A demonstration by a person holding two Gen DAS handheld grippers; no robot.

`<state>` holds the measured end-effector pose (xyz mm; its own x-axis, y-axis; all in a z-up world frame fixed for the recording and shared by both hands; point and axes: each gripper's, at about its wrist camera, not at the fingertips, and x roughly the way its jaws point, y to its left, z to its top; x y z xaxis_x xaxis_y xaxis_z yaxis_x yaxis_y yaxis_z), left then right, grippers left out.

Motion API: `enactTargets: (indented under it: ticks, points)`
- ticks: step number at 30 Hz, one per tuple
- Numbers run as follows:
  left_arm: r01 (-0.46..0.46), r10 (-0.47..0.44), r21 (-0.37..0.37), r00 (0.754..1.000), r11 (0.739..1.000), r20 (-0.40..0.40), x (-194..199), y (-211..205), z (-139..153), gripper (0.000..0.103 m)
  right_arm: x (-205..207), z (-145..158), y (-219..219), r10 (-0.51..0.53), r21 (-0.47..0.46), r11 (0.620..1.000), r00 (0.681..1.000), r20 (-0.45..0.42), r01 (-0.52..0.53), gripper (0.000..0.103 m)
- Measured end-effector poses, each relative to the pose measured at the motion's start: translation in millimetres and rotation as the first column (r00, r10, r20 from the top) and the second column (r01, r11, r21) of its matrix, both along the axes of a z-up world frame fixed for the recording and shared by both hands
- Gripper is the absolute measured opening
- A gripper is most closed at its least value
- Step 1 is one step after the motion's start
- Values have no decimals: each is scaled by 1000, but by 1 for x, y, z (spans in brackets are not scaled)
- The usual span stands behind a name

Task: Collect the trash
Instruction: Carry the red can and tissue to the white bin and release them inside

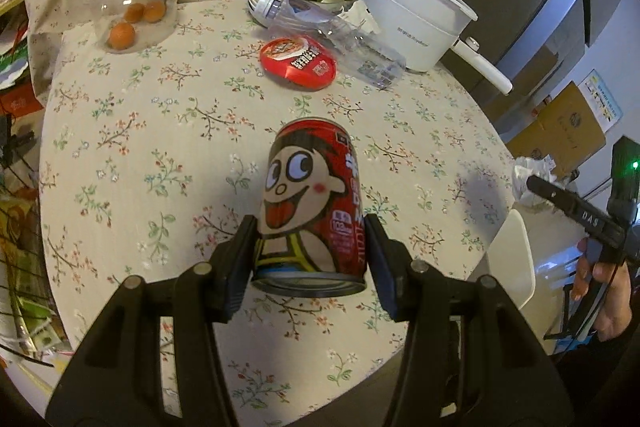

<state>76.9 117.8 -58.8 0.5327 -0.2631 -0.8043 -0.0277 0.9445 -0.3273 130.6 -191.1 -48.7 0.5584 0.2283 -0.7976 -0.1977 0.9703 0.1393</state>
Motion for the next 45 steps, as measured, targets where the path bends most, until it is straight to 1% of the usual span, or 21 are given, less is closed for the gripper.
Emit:
enactTargets:
  ticks: [7, 11, 17, 23, 24, 28, 31, 34, 37, 39, 40, 41, 43, 45]
  points:
    - [41, -41, -19, 999, 999, 21, -1, -17, 5, 54, -16, 4, -10, 2, 17, 1000, 1000, -17, -2, 50]
    - [81, -81, -29, 997, 996, 19, 0, -34, 6, 54, -19, 2, -27, -31, 8, 999, 999, -33, 31, 50]
    - [154, -153, -33, 988, 988, 22, 6, -67, 8, 54, -24, -5, -66, -93, -7, 996, 993, -79, 93, 50]
    - [233, -232, -51, 973, 971, 12, 10, -108, 7, 54, -30, -18, -115, -163, -11, 986, 975, -149, 163, 50]
    - [253, -252, -58, 968, 966, 13, 11, -118, 8, 54, -31, -23, -123, -176, -13, 984, 969, -173, 176, 50]
    - [318, -317, -53, 948, 947, 16, 11, -154, 8, 54, -31, -56, -155, -223, -17, 973, 925, -308, 229, 51]
    - [360, -360, -54, 933, 931, 3, 11, -181, 5, 54, -35, -70, -172, -247, -19, 966, 903, -351, 257, 51]
    - [397, -397, -51, 918, 917, -8, 9, -204, 1, 54, -40, -78, -188, -262, -23, 962, 893, -366, 273, 52]
    - [434, -435, -46, 900, 900, -19, 8, -227, -3, 54, -45, -85, -200, -270, 2, 956, 881, -389, 294, 56]
    - [456, -458, -49, 889, 889, -25, 7, -241, -5, 54, -46, -87, -205, -271, 12, 953, 873, -406, 302, 64]
    - [467, -468, -49, 883, 883, -28, 6, -249, -6, 54, -49, -85, -208, -275, 12, 952, 874, -400, 305, 71]
    - [474, -476, -48, 879, 879, -30, 7, -256, -6, 54, -49, -82, -208, -279, 9, 952, 877, -391, 306, 75]
    - [498, -500, -47, 865, 866, -36, 6, -274, -8, 54, -53, -74, -212, -284, 3, 952, 887, -364, 306, 76]
    - [526, -528, -44, 848, 849, -43, 5, -292, -11, 54, -56, -68, -217, -302, -4, 947, 889, -343, 321, 76]
